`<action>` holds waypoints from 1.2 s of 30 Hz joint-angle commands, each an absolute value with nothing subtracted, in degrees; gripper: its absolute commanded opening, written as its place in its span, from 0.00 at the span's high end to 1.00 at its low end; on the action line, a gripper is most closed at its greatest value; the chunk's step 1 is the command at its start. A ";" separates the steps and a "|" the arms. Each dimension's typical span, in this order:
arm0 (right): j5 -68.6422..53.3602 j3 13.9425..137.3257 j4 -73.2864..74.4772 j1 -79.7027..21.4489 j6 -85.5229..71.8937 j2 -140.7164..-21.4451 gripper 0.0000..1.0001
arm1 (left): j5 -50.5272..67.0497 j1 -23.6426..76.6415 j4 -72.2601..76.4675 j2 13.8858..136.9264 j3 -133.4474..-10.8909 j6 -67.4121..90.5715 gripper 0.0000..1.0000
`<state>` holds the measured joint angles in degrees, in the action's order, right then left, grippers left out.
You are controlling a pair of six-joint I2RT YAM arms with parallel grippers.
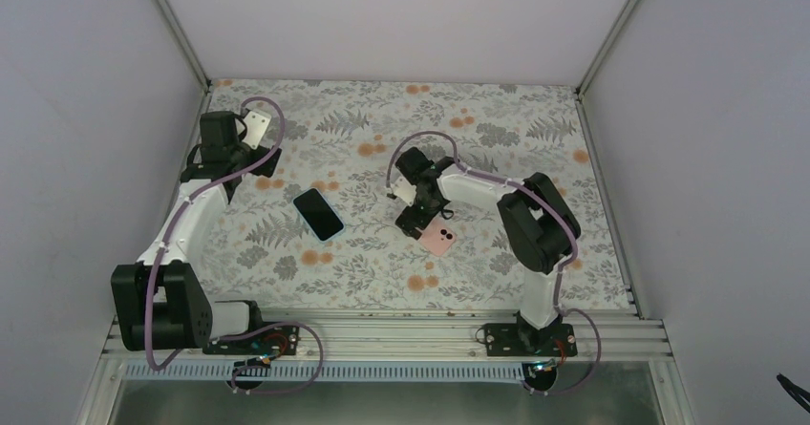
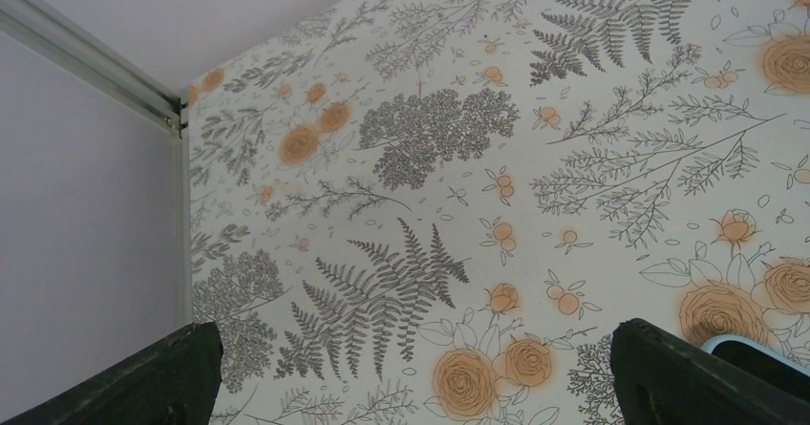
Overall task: Take the phone out of the phone case
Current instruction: Pick up the phone at the center of the board.
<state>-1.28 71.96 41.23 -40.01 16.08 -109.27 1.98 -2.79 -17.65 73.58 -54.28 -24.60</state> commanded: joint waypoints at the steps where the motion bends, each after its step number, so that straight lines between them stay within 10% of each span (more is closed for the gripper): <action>1: -6.47 73.61 42.43 -39.64 16.58 -111.12 0.00 | 2.85 -2.99 -16.27 74.00 -53.78 -24.34 0.00; 12: -3.79 75.09 41.00 -39.64 15.64 -114.59 0.01 | 3.09 -3.00 -15.63 74.24 -53.17 -24.45 0.00; 26: -8.72 79.54 37.63 -36.12 14.98 -105.99 0.43 | 14.68 -1.47 -18.42 71.97 -55.11 -28.07 0.00; 36: -38.82 113.71 52.09 -19.19 11.54 -109.93 0.48 | 20.33 10.05 22.22 62.78 -41.41 -27.20 0.00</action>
